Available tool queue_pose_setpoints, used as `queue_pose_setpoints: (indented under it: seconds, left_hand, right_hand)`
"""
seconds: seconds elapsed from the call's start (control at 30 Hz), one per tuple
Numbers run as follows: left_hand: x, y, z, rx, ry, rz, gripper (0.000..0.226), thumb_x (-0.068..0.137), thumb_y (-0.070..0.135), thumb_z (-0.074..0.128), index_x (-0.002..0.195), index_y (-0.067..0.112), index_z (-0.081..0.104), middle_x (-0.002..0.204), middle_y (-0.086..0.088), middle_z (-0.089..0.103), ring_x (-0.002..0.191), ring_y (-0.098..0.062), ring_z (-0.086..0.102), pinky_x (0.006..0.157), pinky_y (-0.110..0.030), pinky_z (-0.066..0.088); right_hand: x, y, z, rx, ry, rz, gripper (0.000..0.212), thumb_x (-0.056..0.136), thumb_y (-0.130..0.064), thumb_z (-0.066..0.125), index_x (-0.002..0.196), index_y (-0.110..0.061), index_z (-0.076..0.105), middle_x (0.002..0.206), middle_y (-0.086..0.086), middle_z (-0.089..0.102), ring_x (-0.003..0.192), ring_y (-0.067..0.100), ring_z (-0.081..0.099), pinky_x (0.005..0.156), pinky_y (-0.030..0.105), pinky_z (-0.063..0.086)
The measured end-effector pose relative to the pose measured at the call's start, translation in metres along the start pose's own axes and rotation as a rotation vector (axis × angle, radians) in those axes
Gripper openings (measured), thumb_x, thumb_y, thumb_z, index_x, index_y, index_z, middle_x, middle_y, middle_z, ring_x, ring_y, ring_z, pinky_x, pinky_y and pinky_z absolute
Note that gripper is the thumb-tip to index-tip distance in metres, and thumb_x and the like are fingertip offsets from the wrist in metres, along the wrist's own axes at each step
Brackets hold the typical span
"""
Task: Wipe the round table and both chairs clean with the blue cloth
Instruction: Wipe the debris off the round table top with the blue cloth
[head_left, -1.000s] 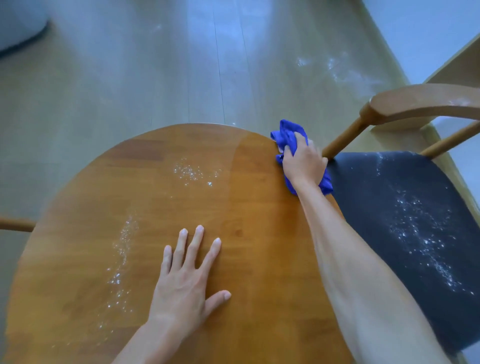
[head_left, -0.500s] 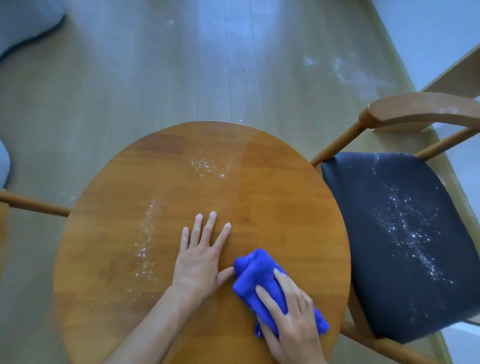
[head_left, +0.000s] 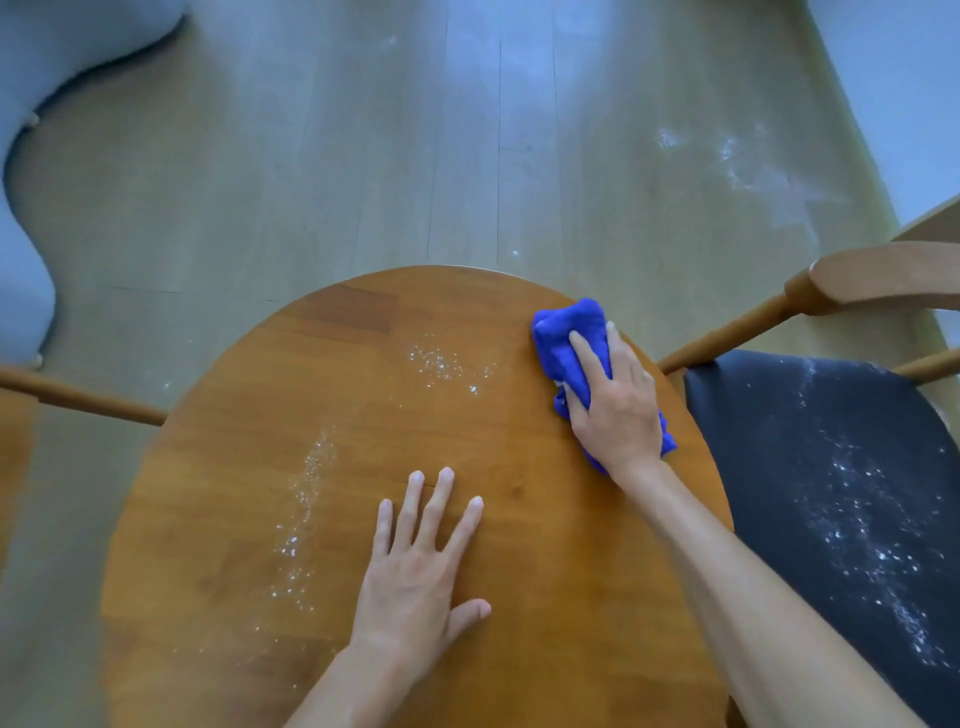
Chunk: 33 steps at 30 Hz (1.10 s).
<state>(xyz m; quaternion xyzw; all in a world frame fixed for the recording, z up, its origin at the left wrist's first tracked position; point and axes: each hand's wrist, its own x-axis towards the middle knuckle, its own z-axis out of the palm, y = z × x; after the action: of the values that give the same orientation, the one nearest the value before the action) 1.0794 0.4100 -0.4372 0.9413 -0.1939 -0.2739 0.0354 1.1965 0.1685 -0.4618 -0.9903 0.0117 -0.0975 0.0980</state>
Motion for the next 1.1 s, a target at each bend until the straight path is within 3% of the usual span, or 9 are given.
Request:
queue_pose_setpoints:
  seconds: [0.13,0.27,0.57,0.7,0.8,0.87,0.97,1.03,1.1]
  left_hand:
    - [0.000,0.002,-0.003,-0.019,-0.047,-0.004,0.097,0.086,0.071,0.039,0.133,0.039,-0.039,0.136,0.000,-0.057,0.126,-0.027,-0.052,0.114,-0.050,-0.020]
    - [0.000,0.003,-0.008,-0.023,-0.058,-0.013,0.096,0.086,0.070,0.042,0.140,0.039,-0.031,0.142,0.001,-0.051,0.129,-0.027,-0.049,0.114,-0.049,-0.019]
    - [-0.002,0.002,-0.013,-0.034,-0.050,-0.005,0.096,0.086,0.067,0.047,0.150,0.034,-0.016,0.145,-0.001,-0.045,0.132,-0.029,-0.044,0.114,-0.050,-0.017]
    - [-0.001,-0.001,-0.006,-0.061,0.002,0.004,0.097,0.084,0.070,0.045,0.148,0.034,-0.020,0.145,0.000,-0.046,0.134,-0.028,-0.042,0.113,-0.048,-0.018]
    - [-0.004,-0.006,-0.002,-0.104,0.047,0.023,0.096,0.085,0.067,0.043,0.145,0.035,-0.025,0.149,0.004,-0.040,0.138,-0.024,-0.038,0.115,-0.044,-0.017]
    - [-0.006,-0.011,-0.008,-0.238,0.107,0.023,0.085,0.090,0.053,0.045,0.149,0.035,-0.014,0.155,0.009,-0.029,0.143,-0.018,-0.029,0.119,-0.038,-0.011]
    - [-0.005,-0.008,-0.029,-0.489,0.343,-0.130,0.066,0.092,0.031,0.047,0.151,0.027,0.018,0.161,0.007,-0.001,0.148,-0.016,-0.004,0.121,-0.036,0.008]
    - [0.002,0.005,-0.045,-0.536,0.480,-0.206,0.056,0.091,0.029,0.050,0.144,0.021,0.036,0.159,-0.004,0.018,0.146,-0.024,0.014,0.117,-0.038,0.019]
    - [0.017,0.027,-0.056,-0.428,0.571,-0.135,0.055,0.087,0.035,0.051,0.139,0.016,0.047,0.152,-0.016,0.032,0.139,-0.035,0.031,0.111,-0.045,0.031]
  right_hand:
    - [0.055,-0.021,0.023,-0.015,-0.028,0.163,0.056,0.090,-0.028,0.056,0.144,-0.020,0.043,0.150,0.019,0.034,0.134,0.036,0.038,0.098,0.047,0.038]
    - [0.034,-0.033,0.014,0.015,-0.052,0.050,0.055,0.085,-0.021,0.062,0.139,-0.017,0.050,0.147,0.020,0.040,0.129,0.037,0.045,0.091,0.047,0.043]
    - [-0.174,-0.061,-0.020,0.084,-0.121,-0.051,0.055,0.088,-0.021,0.049,0.142,-0.020,0.045,0.153,0.016,0.032,0.138,0.032,0.036,0.102,0.045,0.040]
    - [-0.169,-0.074,-0.020,0.027,-0.114,0.020,0.051,0.087,-0.021,0.050,0.137,-0.016,0.052,0.148,0.021,0.038,0.132,0.035,0.043,0.097,0.047,0.045]
    - [-0.107,-0.111,-0.016,0.067,-0.124,0.276,0.054,0.084,-0.018,0.063,0.136,-0.013,0.053,0.146,0.024,0.040,0.130,0.038,0.045,0.096,0.049,0.047]
    - [-0.080,-0.136,-0.015,0.156,-0.141,0.435,0.061,0.087,-0.025,0.064,0.144,-0.016,0.043,0.152,0.022,0.029,0.139,0.035,0.034,0.105,0.047,0.037]
    - [-0.087,-0.132,-0.022,0.435,-0.224,0.444,0.060,0.091,-0.039,0.052,0.147,-0.026,0.034,0.160,0.006,0.014,0.147,0.019,0.015,0.114,0.035,0.020]
    - [-0.096,-0.098,-0.039,0.631,-0.181,0.408,0.052,0.091,-0.036,0.042,0.142,-0.027,0.041,0.154,-0.008,0.025,0.145,0.009,0.022,0.115,0.023,0.019]
    - [-0.092,-0.055,-0.047,0.550,-0.080,0.398,0.047,0.093,-0.024,0.041,0.139,-0.015,0.047,0.152,-0.002,0.034,0.143,0.012,0.026,0.117,0.029,0.020]
